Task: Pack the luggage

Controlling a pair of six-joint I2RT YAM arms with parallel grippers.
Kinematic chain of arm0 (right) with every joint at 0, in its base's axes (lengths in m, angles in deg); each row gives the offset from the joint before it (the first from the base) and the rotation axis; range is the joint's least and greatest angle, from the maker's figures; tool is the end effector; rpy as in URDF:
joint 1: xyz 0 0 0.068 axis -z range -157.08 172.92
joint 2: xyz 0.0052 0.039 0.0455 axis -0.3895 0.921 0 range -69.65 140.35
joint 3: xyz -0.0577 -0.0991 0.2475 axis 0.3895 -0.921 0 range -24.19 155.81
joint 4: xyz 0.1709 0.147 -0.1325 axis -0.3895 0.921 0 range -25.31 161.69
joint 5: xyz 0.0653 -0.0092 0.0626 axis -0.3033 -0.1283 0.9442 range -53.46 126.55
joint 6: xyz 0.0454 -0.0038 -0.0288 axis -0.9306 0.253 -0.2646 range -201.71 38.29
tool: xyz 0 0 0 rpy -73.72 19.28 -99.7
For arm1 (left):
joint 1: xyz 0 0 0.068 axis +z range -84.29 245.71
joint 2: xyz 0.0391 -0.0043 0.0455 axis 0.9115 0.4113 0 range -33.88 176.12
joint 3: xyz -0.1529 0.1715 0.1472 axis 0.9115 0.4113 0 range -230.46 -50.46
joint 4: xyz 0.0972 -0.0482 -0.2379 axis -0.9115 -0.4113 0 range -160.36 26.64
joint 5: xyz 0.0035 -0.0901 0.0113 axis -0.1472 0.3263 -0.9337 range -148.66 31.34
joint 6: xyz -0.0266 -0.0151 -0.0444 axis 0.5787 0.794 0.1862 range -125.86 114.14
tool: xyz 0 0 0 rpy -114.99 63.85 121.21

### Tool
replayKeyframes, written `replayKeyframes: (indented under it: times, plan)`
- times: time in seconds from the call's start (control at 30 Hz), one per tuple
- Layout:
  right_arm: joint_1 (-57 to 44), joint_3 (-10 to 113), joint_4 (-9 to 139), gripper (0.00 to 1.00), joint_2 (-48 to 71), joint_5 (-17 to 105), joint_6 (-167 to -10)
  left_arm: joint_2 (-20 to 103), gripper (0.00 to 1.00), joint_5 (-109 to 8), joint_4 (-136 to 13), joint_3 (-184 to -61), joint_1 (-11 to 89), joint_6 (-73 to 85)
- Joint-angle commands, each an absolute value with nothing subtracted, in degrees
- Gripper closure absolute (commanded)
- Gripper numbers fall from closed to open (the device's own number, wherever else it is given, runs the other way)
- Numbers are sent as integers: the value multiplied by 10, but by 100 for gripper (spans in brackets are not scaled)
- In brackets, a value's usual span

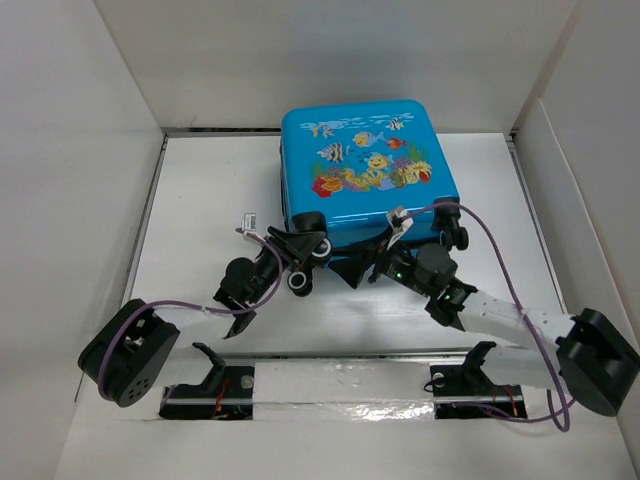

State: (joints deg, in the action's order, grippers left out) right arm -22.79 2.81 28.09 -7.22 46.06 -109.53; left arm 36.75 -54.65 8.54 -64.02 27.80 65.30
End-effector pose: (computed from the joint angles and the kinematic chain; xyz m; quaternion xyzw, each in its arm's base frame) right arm 0.1643 0.1769 0.2566 -0.1670 0.6797 0.4726 0.5355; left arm 0.1735 -0.1384 0.2177 -0.1478 0.5920 -0.6574 0.4422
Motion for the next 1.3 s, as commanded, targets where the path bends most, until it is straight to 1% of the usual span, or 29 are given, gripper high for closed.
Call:
replayKeyframes:
  times: [0.0, 0.13, 0.23, 0.3, 0.43, 0.6, 0.63, 0.7, 0.97, 1.07, 1.1, 1.17, 1.23, 1.27]
  plan:
    - [-227, 9, 124, 0, -30, 506, -1166, 392, 100, -470, 293, -636, 267, 630]
    - [-222, -8, -4, 0, 44, 523, -1234, 394, 100, -458, 317, -625, 267, 640]
    - [-227, -12, -70, 0, 72, 526, -1267, 392, 100, -450, 325, -616, 267, 644]
    - [-227, -4, -109, 0, 105, 550, -1288, 390, 100, -451, 327, -607, 267, 644]
    - [-237, -1, -265, 0, 172, 569, -1350, 384, 100, -449, 327, -603, 267, 643]
    - [-237, 29, -344, 0, 259, 574, -1401, 385, 100, -435, 329, -608, 267, 638]
    - [-237, 37, -382, 0, 269, 575, -1409, 383, 100, -435, 329, -607, 267, 636]
    - [-231, 52, -390, 0, 276, 574, -1417, 380, 100, -438, 334, -598, 267, 636]
    - [-196, 65, -274, 0, 183, 569, -1374, 343, 100, -433, 278, -598, 267, 603]
    - [-184, 65, -253, 0, 183, 564, -1371, 342, 100, -427, 280, -599, 267, 598]
    - [-184, 67, -255, 3, 188, 564, -1375, 343, 100, -421, 282, -599, 267, 594]
    - [-178, 72, -273, 5, 201, 564, -1383, 348, 100, -415, 284, -602, 267, 592]
    - [-178, 79, -291, 11, 224, 563, -1394, 355, 100, -406, 290, -606, 267, 589]
    - [-178, 85, -299, 12, 230, 562, -1399, 359, 100, -404, 294, -605, 267, 588]
